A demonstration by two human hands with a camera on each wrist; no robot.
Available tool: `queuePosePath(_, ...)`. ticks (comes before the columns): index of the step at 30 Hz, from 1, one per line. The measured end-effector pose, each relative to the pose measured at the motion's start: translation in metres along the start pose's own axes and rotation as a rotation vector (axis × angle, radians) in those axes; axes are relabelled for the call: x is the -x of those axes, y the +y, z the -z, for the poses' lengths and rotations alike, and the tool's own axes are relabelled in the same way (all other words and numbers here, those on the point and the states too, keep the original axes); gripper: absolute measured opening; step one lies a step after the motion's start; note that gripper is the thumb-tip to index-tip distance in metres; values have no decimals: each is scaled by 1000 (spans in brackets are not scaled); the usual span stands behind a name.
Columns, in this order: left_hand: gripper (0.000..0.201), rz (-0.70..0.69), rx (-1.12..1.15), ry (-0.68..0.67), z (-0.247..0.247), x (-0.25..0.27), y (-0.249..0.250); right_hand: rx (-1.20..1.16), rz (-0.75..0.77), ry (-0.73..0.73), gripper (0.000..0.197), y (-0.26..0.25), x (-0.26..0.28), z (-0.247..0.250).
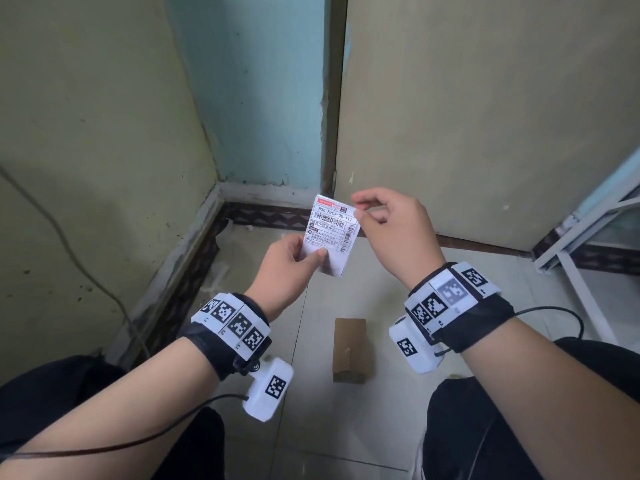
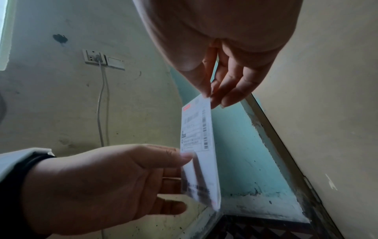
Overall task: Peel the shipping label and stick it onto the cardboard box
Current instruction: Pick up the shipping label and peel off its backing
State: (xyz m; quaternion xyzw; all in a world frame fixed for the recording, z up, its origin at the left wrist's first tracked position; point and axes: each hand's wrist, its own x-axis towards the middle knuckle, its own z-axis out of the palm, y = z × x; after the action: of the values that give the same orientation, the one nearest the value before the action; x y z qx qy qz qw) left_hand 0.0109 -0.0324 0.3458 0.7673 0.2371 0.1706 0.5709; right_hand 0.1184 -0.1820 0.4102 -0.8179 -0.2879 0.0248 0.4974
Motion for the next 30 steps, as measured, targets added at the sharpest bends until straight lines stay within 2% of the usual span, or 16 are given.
queuePosePath(5, 72, -134, -57, 74, -2, 3, 12, -68, -63, -49, 21, 4, 1, -6)
queuePosePath(7, 82, -217, -53, 121, -3, 5, 17, -103, -87, -61, 22, 6, 1, -10)
queuePosePath(9, 78, -283, -31, 150, -2, 6, 21, -139, -109, -71, 22, 6, 2, -14)
queuePosePath(12, 66, -326, -10, 122, -1, 5, 25, -197, -137, -94, 26, 5, 5, -19)
queuePosePath(18, 49, -458, -144, 96, 4, -1, 26, -297, -193, -93, 24, 4, 7, -26)
queuePosePath(22, 42, -445, -169, 91, 8, -6, 22, -365, -203, -81, 22, 2, 8, -27)
queuePosePath(30, 42, -381, -11, 66, 10, -11, 23, -494, -184, -19, 11, -6, 9, -22)
